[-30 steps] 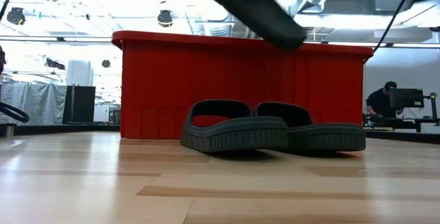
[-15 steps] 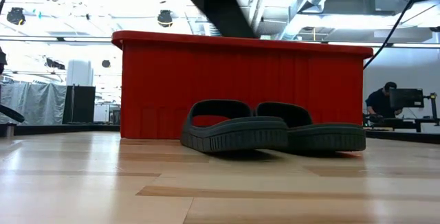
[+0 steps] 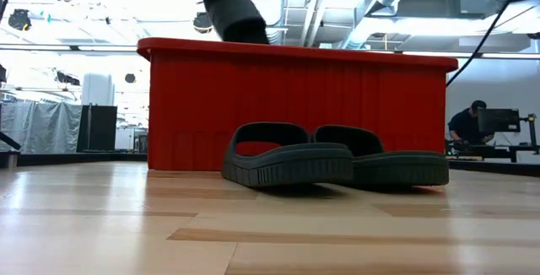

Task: Pick and place slides into bin
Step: Put the black slides into the red bin

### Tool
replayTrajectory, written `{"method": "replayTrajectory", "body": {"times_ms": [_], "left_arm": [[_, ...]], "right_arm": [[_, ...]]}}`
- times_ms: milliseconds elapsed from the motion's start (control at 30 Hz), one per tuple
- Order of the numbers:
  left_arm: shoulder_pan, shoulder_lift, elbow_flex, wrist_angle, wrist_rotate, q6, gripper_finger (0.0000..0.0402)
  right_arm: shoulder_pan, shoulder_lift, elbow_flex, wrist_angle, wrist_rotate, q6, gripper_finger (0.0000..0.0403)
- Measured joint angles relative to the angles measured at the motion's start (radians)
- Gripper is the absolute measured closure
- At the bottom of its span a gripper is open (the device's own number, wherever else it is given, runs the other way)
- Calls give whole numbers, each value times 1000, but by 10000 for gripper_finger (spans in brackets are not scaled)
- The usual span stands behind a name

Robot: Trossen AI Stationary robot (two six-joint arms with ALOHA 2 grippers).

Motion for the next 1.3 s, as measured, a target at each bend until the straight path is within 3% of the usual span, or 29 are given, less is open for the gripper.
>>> {"method": "replayTrajectory", "body": {"times_ms": [267,500,767,1300], "left_arm": [[80,122,-1,-34,65,108,375],[105,198,-1,-19,129,191,375],[116,211,-1,-37,247,276,375],[114,271,-2,-42,277,404,375]], "right_arm": [[-206,0,0,0,0,-82,137],[-301,0,0,18,-2,-83,137],[-336,0,0,54,-7,-83,137],[-336,1,0,117,-38,-82,137]]}}
